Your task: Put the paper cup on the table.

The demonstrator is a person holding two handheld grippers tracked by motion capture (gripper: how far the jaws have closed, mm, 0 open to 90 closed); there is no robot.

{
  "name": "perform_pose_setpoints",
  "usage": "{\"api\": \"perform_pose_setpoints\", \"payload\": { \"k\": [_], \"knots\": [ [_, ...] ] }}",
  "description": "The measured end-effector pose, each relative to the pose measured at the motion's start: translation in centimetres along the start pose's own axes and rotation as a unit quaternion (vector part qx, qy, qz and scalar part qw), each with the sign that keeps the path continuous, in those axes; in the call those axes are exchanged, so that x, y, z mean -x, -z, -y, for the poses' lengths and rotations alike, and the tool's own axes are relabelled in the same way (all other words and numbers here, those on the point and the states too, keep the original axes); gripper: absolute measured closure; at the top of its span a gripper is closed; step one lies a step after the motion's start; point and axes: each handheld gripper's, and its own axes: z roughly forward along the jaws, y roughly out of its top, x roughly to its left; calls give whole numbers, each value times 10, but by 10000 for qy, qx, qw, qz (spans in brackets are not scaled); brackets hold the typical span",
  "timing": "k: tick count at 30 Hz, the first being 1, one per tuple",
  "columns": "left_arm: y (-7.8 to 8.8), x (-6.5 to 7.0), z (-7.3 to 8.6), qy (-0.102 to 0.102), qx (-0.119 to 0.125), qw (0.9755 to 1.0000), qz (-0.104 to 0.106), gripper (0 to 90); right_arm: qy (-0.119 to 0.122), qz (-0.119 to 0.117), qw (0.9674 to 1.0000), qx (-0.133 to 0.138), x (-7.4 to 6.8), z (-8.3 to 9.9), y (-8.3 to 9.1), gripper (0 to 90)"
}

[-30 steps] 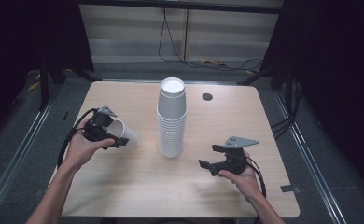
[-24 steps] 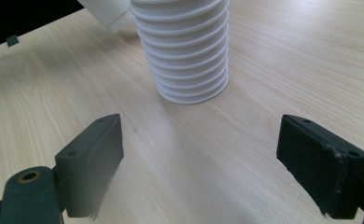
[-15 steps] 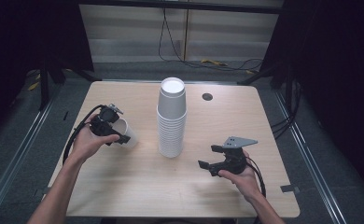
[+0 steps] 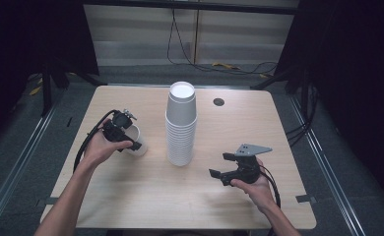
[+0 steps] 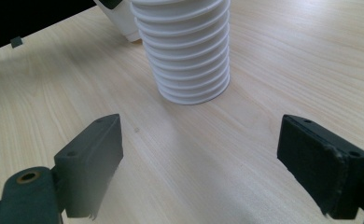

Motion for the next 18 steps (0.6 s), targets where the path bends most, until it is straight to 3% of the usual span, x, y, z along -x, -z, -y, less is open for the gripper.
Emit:
{"api": "perform_pose_setpoints", "payload": {
  "k": [14,18],
  "knots": [
    [-11,2,2,33,241,9997,-59,54,-23,14,10000,10,0,0,1,144],
    [-14,7,4,83,453,9988,-185,57,-30,41,10000,51,0,-1,3,144]
  ]
}}
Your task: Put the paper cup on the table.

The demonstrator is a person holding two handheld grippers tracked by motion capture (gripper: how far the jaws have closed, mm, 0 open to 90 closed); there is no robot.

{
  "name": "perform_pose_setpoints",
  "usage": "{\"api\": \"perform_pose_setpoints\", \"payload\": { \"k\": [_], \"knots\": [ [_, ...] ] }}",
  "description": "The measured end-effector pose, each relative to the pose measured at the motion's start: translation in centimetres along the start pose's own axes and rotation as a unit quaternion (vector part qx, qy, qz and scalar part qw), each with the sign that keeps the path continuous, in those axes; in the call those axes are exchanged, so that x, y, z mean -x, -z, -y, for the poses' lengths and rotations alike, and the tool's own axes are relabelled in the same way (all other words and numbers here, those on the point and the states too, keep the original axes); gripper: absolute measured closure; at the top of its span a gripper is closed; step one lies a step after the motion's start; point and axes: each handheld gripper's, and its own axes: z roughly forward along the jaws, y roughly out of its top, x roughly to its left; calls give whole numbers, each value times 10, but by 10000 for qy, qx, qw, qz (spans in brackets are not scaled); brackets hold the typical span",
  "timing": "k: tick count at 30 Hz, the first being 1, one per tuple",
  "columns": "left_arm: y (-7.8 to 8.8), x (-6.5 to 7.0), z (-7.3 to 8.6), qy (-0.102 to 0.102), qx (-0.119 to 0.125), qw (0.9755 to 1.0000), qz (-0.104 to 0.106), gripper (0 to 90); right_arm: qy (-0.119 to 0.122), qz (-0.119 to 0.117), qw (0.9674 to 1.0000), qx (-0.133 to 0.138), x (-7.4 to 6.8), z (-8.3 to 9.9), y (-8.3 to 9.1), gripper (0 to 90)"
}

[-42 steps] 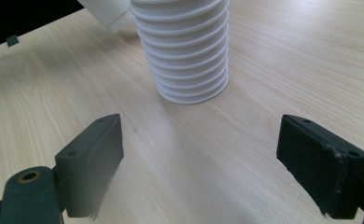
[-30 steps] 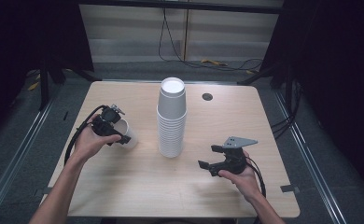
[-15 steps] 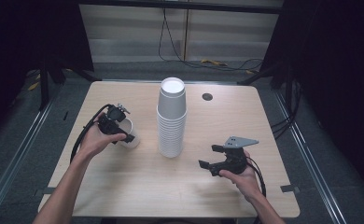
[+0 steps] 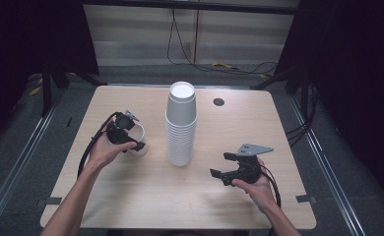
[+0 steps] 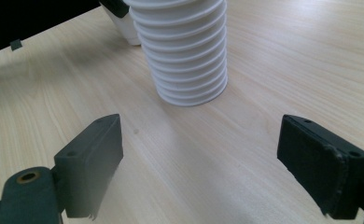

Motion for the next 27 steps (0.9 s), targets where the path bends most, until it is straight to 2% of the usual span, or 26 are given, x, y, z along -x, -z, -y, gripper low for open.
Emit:
{"api": "perform_pose_setpoints", "payload": {
  "k": [1,7,11,14,20,23,25,26,27],
  "knots": [
    [-2,0,1,-44,20,10000,6,57,-6,-7,10000,17,0,0,1,143],
    [-4,0,5,-9,107,9999,26,70,7,-3,10000,21,1,0,1,143],
    [-6,0,11,-37,292,9996,-12,72,4,0,10000,5,0,0,0,144],
    [-7,-1,15,32,426,9990,111,80,9,-8,10000,1,0,0,0,144],
    [-11,-3,26,24,630,9980,91,110,10,-5,10000,-12,0,0,0,144],
    [-11,-2,30,17,646,9979,19,138,11,1,10000,-14,0,0,0,143],
    [-11,-3,33,70,683,9976,79,145,3,7,10000,-16,0,0,0,144],
    [-12,-4,35,159,705,9973,163,151,1,2,10000,-20,0,0,0,144],
    [-12,-5,37,137,646,9977,154,155,3,-6,10000,-23,0,0,0,144]
  ]
}}
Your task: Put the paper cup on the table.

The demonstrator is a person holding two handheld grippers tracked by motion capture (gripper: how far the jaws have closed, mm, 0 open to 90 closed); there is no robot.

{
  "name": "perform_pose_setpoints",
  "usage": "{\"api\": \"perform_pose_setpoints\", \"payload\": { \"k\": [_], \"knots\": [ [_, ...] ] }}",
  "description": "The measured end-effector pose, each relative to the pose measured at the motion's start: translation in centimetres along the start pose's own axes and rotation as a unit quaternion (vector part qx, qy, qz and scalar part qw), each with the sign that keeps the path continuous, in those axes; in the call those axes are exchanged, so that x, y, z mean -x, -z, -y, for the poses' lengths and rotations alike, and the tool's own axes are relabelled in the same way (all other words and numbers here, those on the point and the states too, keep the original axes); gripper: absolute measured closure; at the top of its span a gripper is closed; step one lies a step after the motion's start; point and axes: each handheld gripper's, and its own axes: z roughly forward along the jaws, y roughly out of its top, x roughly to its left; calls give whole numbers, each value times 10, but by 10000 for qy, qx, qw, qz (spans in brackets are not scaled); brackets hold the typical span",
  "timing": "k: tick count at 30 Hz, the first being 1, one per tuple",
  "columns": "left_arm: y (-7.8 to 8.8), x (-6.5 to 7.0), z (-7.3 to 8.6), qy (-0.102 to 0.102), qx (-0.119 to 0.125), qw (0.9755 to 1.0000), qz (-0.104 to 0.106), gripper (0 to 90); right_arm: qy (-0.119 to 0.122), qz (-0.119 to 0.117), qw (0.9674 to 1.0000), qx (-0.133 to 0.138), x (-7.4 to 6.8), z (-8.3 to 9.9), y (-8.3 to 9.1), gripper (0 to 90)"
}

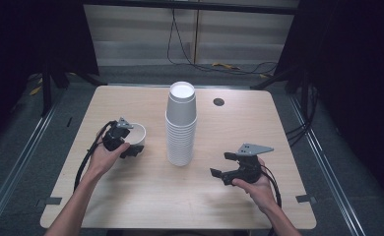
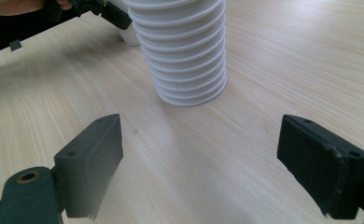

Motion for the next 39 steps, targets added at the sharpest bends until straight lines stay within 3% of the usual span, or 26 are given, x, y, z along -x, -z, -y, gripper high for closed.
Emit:
{"api": "perform_pose_setpoints", "payload": {
  "k": [8,13,20,24,29,31,37,39],
  "knots": [
    [-1,-3,11,193,-118,9997,11,158,10,-1,10000,-11,0,0,-1,144],
    [1,-5,18,215,-164,9996,57,159,16,-3,10000,-15,0,0,-1,144],
    [11,-4,31,303,-23,9995,-6,159,2,12,10000,-11,0,0,0,144],
    [18,-1,37,444,116,9989,63,159,6,8,10000,-22,0,0,-1,144],
    [29,5,44,537,256,9982,-41,160,0,18,10000,-15,0,0,-1,144],
    [33,7,46,545,252,9982,90,159,-5,27,10000,-8,0,0,-1,144],
    [45,22,52,447,476,9978,76,159,-16,33,10000,-7,0,0,0,144],
    [49,26,54,515,562,9970,114,160,-20,40,10000,4,0,0,0,144]
  ]
}}
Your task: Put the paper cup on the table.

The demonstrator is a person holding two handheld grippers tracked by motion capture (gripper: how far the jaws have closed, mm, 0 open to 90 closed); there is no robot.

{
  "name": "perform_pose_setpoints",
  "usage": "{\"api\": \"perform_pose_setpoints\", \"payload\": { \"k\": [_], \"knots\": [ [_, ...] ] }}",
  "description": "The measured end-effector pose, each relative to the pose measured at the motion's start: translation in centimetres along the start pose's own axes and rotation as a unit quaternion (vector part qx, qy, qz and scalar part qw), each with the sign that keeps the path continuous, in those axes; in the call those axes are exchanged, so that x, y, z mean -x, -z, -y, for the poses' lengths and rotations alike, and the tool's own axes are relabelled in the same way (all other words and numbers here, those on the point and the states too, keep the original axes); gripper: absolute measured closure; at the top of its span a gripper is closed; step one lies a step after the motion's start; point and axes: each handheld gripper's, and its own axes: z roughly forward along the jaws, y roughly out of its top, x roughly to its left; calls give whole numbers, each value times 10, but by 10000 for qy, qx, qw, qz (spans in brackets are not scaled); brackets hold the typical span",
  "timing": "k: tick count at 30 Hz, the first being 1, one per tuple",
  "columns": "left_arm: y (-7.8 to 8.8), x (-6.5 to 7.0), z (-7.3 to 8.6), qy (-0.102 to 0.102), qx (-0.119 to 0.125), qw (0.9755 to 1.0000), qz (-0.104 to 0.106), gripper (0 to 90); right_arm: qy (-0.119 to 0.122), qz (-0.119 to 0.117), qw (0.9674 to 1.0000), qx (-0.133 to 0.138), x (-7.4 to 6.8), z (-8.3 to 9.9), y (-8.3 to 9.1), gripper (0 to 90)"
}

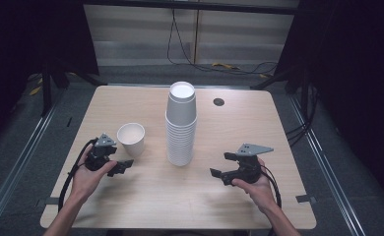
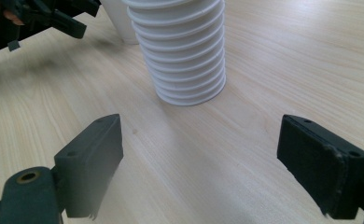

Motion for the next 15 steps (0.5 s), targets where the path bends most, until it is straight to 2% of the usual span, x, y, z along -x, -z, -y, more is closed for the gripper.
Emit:
{"api": "perform_pose_setpoints", "payload": {
  "k": [2,4,5,6,7,8,10,12,15],
  "knots": [
    [4,3,3,181,183,9996,76,161,1,11,10000,16,0,0,0,144],
    [8,7,5,101,183,9997,-88,167,-10,21,10000,24,1,1,1,144],
    [8,8,7,165,223,9996,-86,168,-8,22,10000,21,1,1,0,144],
    [9,9,8,140,201,9996,-102,168,-8,21,10000,21,1,1,0,144],
    [9,13,10,21,176,9996,-240,168,-18,27,10000,12,1,1,0,144],
    [10,16,11,56,206,9995,-211,168,-24,27,10000,5,0,1,0,144],
    [10,21,14,103,238,9997,-23,168,-8,21,10000,-3,0,1,0,144],
    [10,27,18,79,257,9996,-10,167,-4,12,10000,-12,-1,1,-1,144],
    [10,33,23,146,300,9993,163,168,-5,15,10000,-12,-1,2,-1,144]
  ]
}}
